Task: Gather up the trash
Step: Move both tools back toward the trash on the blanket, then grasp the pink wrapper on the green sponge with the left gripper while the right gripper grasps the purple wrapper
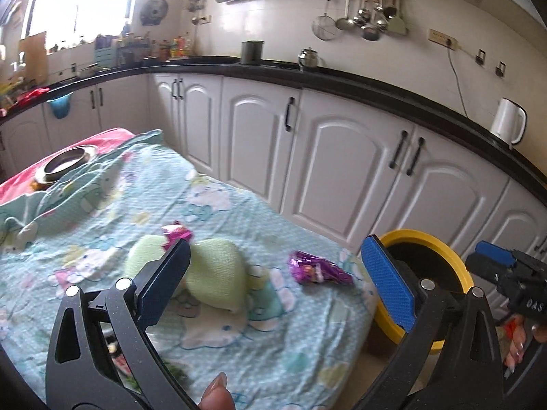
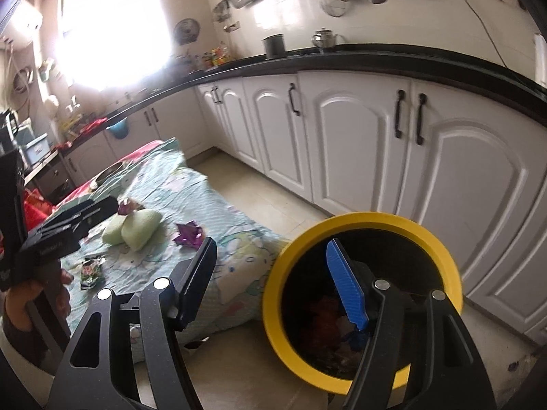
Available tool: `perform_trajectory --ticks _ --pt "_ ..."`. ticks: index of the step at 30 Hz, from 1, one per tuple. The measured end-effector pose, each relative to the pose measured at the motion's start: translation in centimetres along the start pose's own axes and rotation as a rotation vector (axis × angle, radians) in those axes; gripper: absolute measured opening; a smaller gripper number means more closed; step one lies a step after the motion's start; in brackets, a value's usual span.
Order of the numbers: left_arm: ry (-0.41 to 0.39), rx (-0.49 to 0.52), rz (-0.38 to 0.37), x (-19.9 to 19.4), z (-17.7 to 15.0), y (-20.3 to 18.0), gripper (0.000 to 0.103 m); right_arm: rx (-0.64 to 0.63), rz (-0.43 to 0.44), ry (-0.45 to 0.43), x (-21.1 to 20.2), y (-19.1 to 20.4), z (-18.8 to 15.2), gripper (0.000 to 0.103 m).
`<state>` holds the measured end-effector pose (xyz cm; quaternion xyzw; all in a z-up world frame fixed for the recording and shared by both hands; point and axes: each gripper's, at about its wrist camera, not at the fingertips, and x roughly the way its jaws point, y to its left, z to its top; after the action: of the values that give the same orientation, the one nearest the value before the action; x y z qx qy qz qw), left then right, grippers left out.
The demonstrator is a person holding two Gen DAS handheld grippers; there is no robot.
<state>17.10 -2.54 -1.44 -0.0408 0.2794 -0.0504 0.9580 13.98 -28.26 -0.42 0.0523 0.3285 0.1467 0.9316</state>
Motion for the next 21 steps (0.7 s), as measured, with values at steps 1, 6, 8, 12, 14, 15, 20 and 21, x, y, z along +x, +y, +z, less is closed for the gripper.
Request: perform_trajectory --ticks 1,6,8,12,14,15,20,21 --pt "-0.002 -0.004 0.007 0.0 0.0 0.3 0.092 -0.012 0.01 0.004 0.3 0.5 0.1 0.064" --pt "0.0 -0.043 0.043 0.2 0.1 2.6 0.092 -0.066 0.038 0.024 1.4 2.9 -0.1 0.064" --pt "0.006 -0.062 0.058 0.3 0.0 3.5 0.092 -0.091 0.055 0.032 2.0 3.9 0.0 0.064" --pt "0.012 -0.085 0.082 0.6 0.0 5.2 0.092 -0.122 0.09 0.062 4.0 5.5 0.3 0.064" --pt "0.015 -0.088 0.093 0.8 0.0 5.6 0.092 -0.141 0.109 0.082 5.1 6.3 0.4 0.064" --pt "0.018 -0.092 0.1 0.9 0.0 6.0 0.092 -0.152 0.11 0.088 5.7 6.8 0.4 0.064" --pt "0.036 -0.107 0.113 1.8 0.3 7.3 0.092 -0.21 0.125 0.145 9.1 8.7 0.4 0.064" --pt "0.04 -0.108 0.116 2.0 0.4 7.4 0.092 -0.215 0.122 0.15 9.5 8.9 0.4 0.064"
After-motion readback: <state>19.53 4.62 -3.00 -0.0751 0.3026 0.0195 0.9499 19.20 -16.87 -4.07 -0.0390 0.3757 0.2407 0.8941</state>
